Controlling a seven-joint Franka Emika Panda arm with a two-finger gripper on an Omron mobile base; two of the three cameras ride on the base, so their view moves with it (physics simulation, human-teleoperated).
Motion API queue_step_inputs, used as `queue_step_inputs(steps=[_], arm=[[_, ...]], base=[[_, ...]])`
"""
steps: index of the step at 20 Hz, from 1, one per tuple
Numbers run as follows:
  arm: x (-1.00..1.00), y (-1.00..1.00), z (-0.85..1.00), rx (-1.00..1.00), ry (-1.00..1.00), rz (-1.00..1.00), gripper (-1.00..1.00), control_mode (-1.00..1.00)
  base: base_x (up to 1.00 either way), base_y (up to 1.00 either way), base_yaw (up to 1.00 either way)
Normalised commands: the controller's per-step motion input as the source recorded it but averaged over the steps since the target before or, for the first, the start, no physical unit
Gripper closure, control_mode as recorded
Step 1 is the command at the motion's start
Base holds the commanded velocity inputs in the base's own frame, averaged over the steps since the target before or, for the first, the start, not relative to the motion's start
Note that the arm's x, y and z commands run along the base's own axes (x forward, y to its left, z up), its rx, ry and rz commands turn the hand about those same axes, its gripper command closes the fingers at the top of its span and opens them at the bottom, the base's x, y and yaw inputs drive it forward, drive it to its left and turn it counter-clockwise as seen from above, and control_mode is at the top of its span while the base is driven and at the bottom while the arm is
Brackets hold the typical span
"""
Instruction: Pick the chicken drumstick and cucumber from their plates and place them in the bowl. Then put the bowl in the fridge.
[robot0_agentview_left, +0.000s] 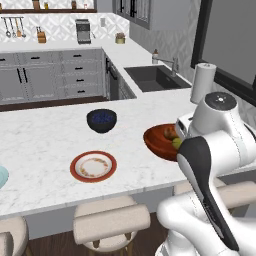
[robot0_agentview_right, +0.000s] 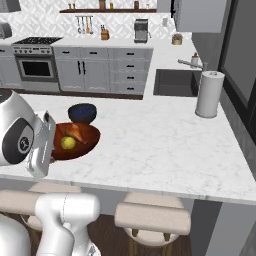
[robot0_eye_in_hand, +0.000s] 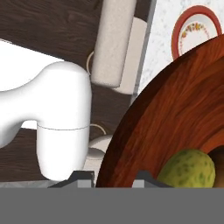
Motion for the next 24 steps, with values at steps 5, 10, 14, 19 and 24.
queue_step_inputs(steps=[5,10,14,19,24], arm=[[0.00,0.00,0.00,0.00,0.00,0.00,1.00,1.00],[0.00,0.00,0.00,0.00,0.00,0.00,1.00,1.00],[0.00,0.00,0.00,0.00,0.00,0.00,1.00,1.00],[0.00,0.00,0.00,0.00,0.00,0.00,1.00,1.00],[0.00,0.00,0.00,0.00,0.00,0.00,1.00,1.00]], base=[[-0.07,0.00,0.00],[-0.66,0.02,-0.01],[-0.85,0.44,0.03],[-0.38,1.00,0.22],[-0.06,1.00,0.32]])
